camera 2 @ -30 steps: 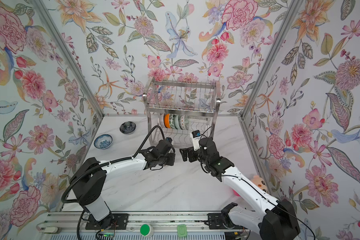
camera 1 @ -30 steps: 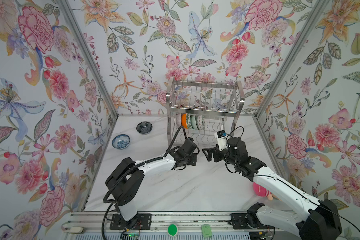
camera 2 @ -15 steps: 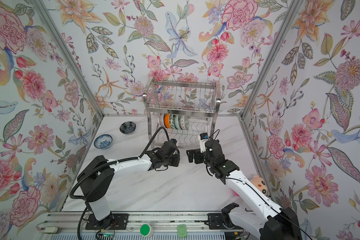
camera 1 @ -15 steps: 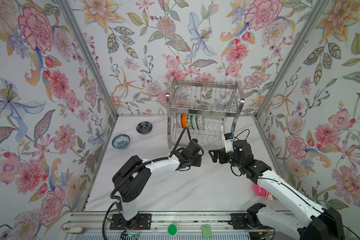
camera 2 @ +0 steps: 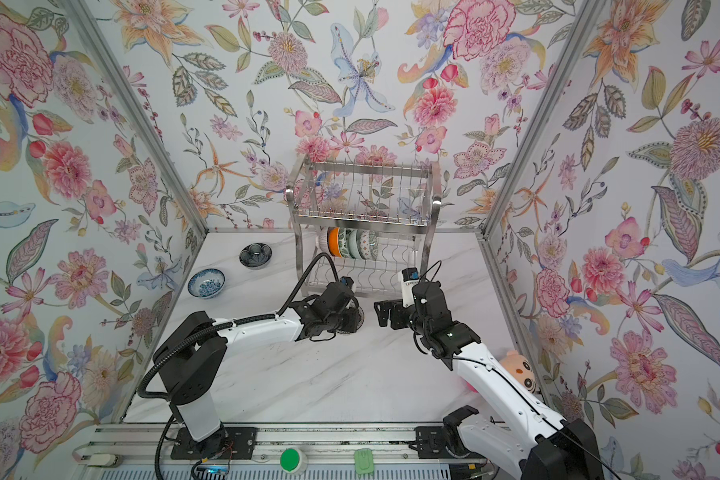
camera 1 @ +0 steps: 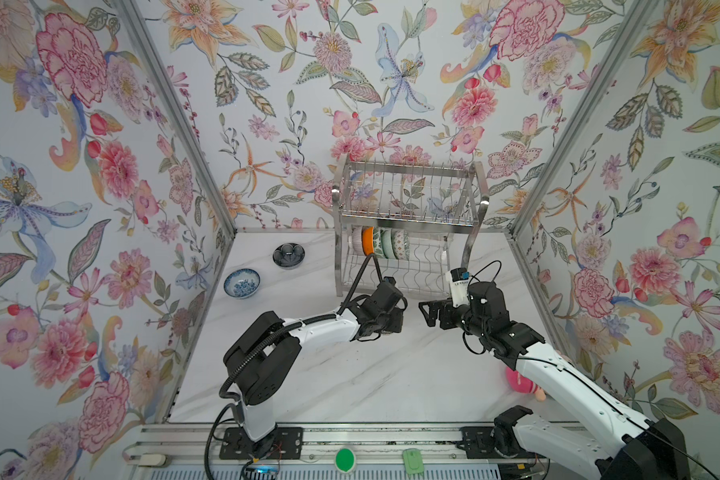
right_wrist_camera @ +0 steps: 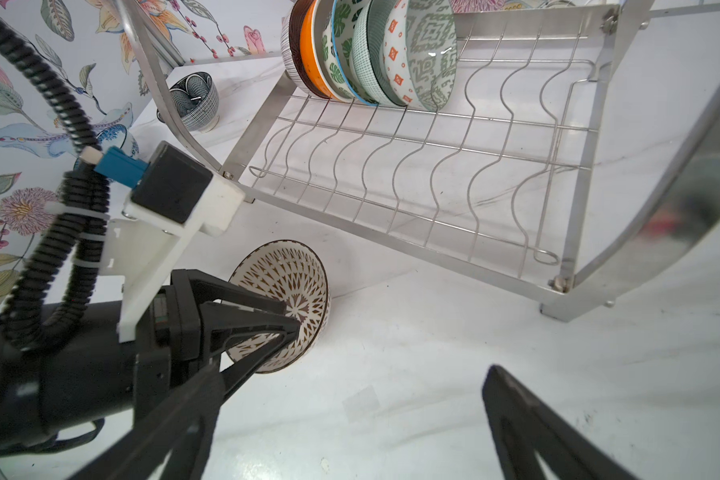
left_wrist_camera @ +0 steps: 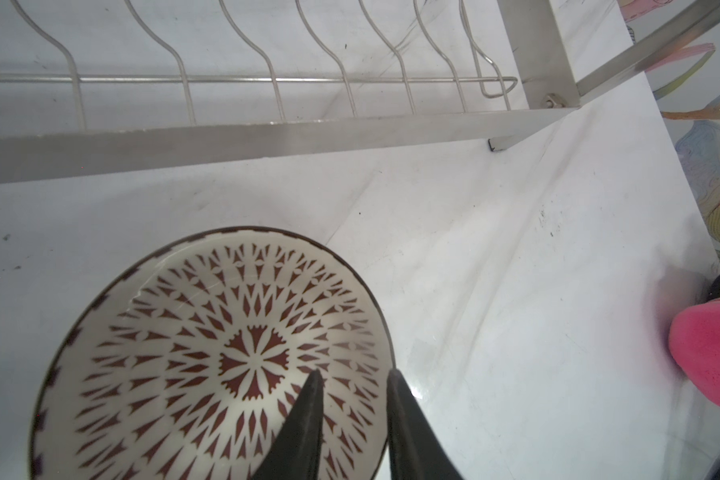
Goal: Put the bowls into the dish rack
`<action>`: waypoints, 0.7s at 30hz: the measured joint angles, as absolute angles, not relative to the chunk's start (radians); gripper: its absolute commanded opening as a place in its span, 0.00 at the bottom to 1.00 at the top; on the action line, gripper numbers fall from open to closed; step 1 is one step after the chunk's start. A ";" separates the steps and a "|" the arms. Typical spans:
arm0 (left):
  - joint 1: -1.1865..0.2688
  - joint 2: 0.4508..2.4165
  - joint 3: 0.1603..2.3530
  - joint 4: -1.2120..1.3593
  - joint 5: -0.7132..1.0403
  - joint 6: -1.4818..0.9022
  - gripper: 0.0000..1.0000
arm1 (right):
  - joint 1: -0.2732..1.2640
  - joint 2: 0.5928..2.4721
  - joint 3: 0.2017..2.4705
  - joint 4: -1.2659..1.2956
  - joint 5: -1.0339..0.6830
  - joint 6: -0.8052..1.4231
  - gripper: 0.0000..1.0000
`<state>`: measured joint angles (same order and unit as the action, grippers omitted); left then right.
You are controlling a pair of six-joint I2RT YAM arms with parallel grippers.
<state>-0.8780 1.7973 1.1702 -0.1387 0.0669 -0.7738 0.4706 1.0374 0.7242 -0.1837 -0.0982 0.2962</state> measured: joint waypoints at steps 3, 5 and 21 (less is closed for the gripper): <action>-0.868 1.749 1.170 -0.159 0.059 -0.765 0.34 | 0.471 1.037 0.724 -0.183 -0.102 0.300 0.99; -0.857 1.704 1.168 -0.170 0.051 -0.757 0.37 | 0.471 1.037 0.724 -0.183 -0.109 0.304 1.00; -0.437 1.140 0.652 0.049 0.276 -0.845 0.66 | 0.721 1.268 0.818 -0.179 -0.021 0.332 0.99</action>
<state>-0.4374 1.1404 0.6521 0.0486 0.2764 -0.8452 0.7212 1.2682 0.8181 -0.1791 -0.0208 0.3317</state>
